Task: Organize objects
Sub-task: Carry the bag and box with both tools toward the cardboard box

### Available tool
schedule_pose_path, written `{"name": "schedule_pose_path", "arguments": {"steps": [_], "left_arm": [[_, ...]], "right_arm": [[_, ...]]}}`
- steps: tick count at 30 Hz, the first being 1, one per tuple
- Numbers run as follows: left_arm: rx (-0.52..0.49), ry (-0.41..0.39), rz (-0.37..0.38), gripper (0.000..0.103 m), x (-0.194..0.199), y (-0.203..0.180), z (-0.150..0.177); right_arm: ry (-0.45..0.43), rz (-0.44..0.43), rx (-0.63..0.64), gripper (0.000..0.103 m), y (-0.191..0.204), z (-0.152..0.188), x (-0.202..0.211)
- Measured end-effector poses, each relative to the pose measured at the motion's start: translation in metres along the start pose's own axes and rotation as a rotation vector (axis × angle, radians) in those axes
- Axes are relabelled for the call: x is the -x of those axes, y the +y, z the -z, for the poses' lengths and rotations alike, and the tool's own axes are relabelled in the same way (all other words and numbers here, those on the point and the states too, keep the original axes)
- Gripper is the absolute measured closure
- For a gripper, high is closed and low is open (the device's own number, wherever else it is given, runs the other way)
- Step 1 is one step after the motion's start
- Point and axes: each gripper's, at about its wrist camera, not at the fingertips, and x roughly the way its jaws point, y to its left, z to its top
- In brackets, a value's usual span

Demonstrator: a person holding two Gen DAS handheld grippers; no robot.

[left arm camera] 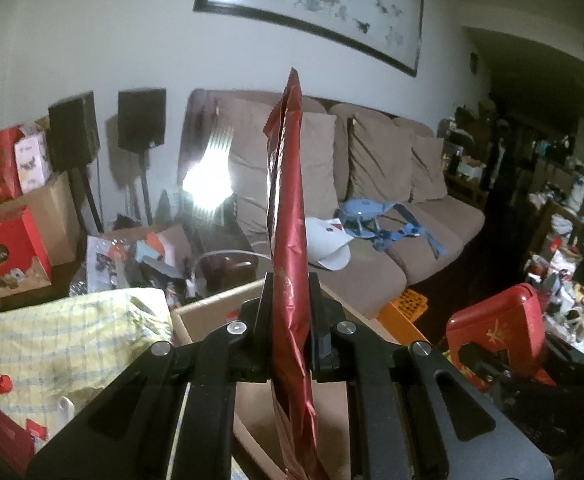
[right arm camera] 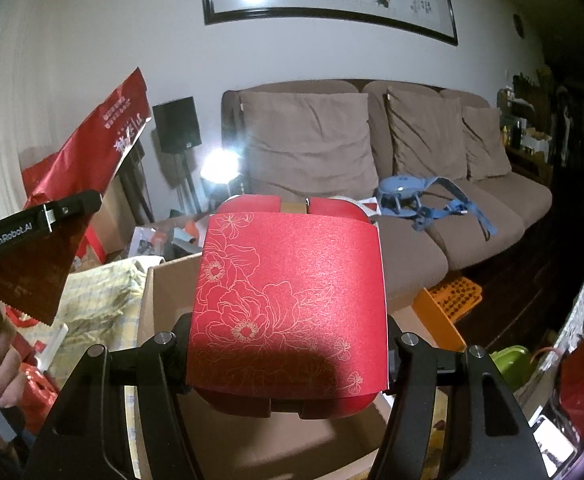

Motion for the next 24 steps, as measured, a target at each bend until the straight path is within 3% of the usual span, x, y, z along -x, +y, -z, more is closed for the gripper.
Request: {"name": "schedule_pose_path", "arguments": {"steps": [4, 19, 24], "left_arm": [[0.027, 0.03, 0.072, 0.091, -0.002, 0.002, 0.001], [-0.005, 0.082, 0.077, 0.091, -0.012, -0.012, 0.01], [0.007, 0.132, 0.133, 0.091, -0.019, -0.014, 0.014]], "right_arm": [[0.015, 0.012, 0.011, 0.039, -0.001, 0.002, -0.004], [0.076, 0.023, 0.033, 0.039, 0.0, 0.008, -0.018], [0.103, 0.026, 0.048, 0.038, 0.001, 0.012, -0.024]]}}
